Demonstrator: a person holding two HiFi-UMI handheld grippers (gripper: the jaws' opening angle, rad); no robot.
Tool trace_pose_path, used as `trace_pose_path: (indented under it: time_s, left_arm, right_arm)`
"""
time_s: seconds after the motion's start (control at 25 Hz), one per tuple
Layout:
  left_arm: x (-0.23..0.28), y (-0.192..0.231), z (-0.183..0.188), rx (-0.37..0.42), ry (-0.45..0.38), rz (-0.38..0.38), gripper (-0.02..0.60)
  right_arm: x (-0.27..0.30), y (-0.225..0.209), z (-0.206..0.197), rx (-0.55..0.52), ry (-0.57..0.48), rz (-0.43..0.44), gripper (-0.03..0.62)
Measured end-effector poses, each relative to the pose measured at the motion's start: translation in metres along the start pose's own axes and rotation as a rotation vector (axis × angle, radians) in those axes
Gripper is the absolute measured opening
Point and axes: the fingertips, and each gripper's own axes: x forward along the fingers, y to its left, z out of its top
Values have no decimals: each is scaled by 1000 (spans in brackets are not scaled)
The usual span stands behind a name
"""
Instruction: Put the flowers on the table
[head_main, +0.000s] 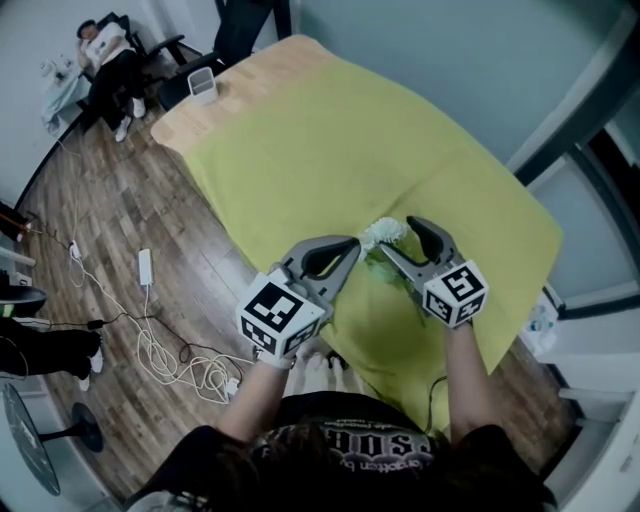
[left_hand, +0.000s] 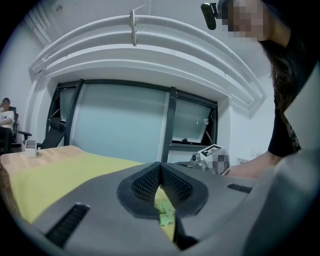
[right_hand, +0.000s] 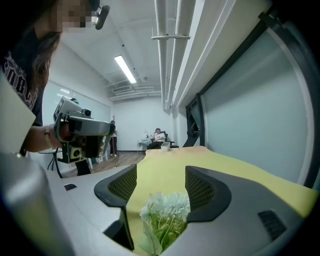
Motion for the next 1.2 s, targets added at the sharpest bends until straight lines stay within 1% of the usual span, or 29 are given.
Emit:
trace_pose_path:
  time_s: [0.12,0.2,0.28,0.44,0.52,0.64,0.84,1.04,1.2]
  left_arm:
    - [1,-7,3,7,-5,2,-2]
    - [2,-12,5,10,-10,3,-2]
    - [2,-18,7,10,-12,7,-2]
    - [1,-32,6,9,-17,17,-2]
    - [0,-41,6,13,-22,17,-2]
    - [-2,-58,6,21,-27,12,-2]
    - [0,-90,8,36,-28,-16,-2]
    - [0,-119,11,48,-36,-35,-2]
    - [-4,-137,11,52,-38,-34,-2]
  right_arm:
    - [-22,6,20,12,-61,-19,314]
    - [-39,9,35,21,-108,-36,294]
    - [-55,13,50,22,-150,-58,253]
    - [-87,22,65,32,-241,-107,130]
    - [-102,25,67,42,-264,-132,95]
    - [-122,31,66,62,-268,-147,77]
    - [-155,42,68,48,-261,-181,49]
    - [-180,57,66,5,-252,-197,34]
    - [-195,67,65,-35,-232,-202,31]
